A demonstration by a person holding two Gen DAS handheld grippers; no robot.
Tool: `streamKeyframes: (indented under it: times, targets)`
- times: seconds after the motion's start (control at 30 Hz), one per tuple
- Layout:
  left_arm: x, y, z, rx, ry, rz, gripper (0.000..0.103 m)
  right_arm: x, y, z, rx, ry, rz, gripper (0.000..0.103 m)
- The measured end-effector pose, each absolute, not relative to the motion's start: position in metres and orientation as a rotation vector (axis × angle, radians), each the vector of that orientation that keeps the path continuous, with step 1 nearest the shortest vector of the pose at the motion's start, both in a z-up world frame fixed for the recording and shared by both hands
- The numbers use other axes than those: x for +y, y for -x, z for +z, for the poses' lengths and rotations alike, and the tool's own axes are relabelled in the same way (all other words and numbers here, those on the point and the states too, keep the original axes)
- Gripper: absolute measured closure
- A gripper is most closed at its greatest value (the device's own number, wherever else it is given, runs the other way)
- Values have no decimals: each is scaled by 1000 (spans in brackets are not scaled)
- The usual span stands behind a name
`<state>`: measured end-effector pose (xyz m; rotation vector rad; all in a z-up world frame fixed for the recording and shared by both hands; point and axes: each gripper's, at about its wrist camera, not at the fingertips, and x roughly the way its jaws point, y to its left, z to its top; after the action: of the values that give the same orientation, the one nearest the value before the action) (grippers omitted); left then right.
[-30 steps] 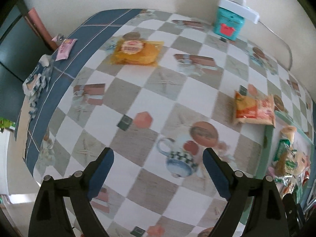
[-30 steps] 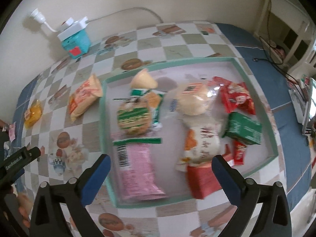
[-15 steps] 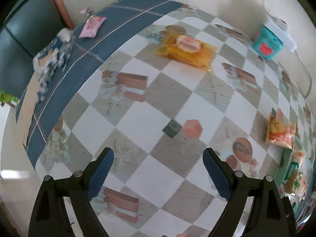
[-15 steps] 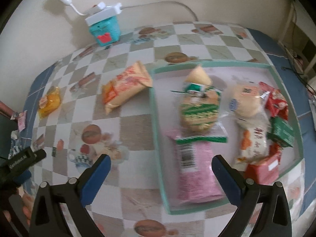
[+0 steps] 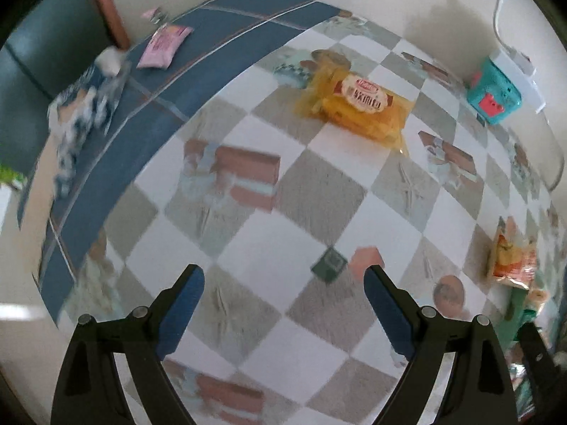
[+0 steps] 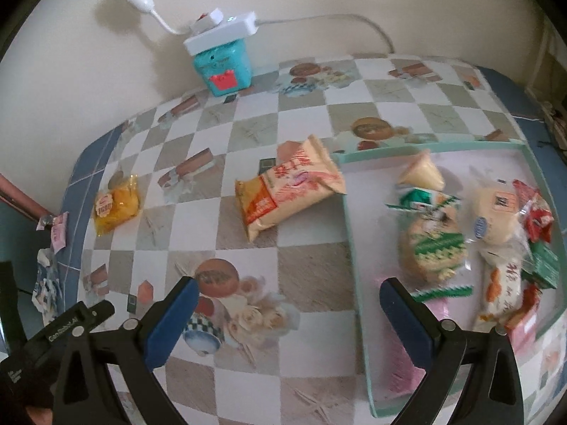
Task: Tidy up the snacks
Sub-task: 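Move both open grippers toward the yellow bread bag and orange cracker bag, then grasp the yellow soft-bread bag with the left gripper while the right gripper grasps the orange cracker bag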
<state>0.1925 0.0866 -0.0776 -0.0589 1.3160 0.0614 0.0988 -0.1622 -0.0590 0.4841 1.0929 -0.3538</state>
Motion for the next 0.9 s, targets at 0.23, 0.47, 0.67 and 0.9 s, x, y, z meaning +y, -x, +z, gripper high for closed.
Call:
streamKeyframes:
  times: [0.23, 0.47, 0.67, 0.9]
  targets:
    - [81, -237, -75, 1321, 33, -46, 11, -171, -131, -70, 1131, -580, -299, 0]
    - [80, -276, -67, 1292, 12, -62, 11, -180, -160, -80, 1179, -613, -307, 0]
    - [71, -301, -79, 1340, 91, -155, 11, -182, -179, -94, 1228, -607, -314, 0]
    - [65, -323, -96, 1347, 120, -157, 11, -187, -195, -96, 1238, -578, -320, 0]
